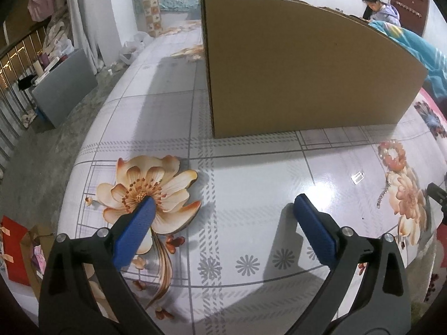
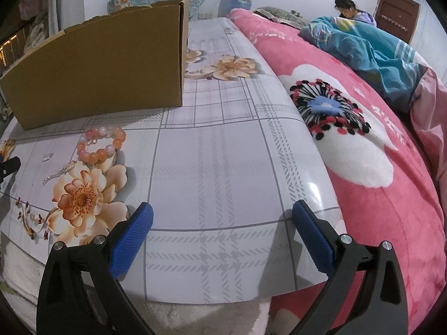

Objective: Organize jewelry
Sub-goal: 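Withdraw both grippers from the box back over the sheet, then close the left gripper on the small silver clasp, then hold the silver clasp in the left gripper while the right gripper reaches toward the silver chain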

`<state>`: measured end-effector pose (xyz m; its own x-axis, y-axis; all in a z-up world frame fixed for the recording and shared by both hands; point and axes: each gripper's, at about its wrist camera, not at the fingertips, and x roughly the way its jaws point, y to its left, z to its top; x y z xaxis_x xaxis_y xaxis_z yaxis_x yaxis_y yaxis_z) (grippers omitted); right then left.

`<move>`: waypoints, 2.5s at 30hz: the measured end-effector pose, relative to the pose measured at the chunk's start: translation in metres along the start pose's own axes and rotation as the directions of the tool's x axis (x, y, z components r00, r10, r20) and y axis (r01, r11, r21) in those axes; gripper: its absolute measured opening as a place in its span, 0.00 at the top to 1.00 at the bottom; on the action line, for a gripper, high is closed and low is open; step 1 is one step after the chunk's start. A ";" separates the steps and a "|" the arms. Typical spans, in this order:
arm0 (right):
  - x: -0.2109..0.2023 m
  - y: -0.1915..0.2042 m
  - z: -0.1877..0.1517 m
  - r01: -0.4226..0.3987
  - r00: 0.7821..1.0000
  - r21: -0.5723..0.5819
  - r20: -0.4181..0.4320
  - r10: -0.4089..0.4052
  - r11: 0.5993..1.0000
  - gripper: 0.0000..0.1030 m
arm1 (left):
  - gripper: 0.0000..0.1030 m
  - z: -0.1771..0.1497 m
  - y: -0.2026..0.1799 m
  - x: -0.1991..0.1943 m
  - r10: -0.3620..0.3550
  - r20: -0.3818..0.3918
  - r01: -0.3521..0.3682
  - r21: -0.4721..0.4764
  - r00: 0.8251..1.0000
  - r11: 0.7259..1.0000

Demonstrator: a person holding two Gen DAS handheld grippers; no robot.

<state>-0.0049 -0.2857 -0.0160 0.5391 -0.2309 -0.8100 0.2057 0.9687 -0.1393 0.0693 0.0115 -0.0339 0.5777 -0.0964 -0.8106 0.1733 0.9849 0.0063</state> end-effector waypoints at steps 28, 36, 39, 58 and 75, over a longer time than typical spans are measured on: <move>-0.043 0.038 0.009 -0.292 0.939 -0.110 0.155 0.306 0.950 0.16 | 0.40 -0.002 -0.039 -0.033 -0.246 0.140 0.207 0.246 0.959 0.947; -0.038 0.056 0.002 -0.410 0.895 -0.151 0.123 0.428 0.900 0.36 | 0.68 -0.003 -0.089 -0.021 -0.304 0.041 0.268 0.371 0.952 0.889; -0.034 0.059 -0.001 -0.457 0.875 -0.144 0.107 0.473 0.878 0.40 | 0.76 0.000 -0.097 -0.016 -0.288 0.016 0.256 0.409 0.958 0.876; -0.024 0.046 -0.011 -0.535 0.829 -0.112 0.123 0.546 0.837 0.40 | 0.95 0.024 -0.099 0.002 -0.290 -0.172 0.337 0.474 0.941 0.814; -0.042 0.062 -0.010 -0.537 0.824 -0.147 0.121 0.554 0.831 0.43 | 0.96 0.012 -0.073 -0.013 -0.311 -0.054 0.312 0.315 0.949 0.897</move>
<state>-0.0231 -0.2149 0.0032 0.6569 0.3352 -0.6754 -0.2389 0.9421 0.2352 0.0594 -0.0612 -0.0169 0.4514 -0.3899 -0.8026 0.5863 0.8077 -0.0625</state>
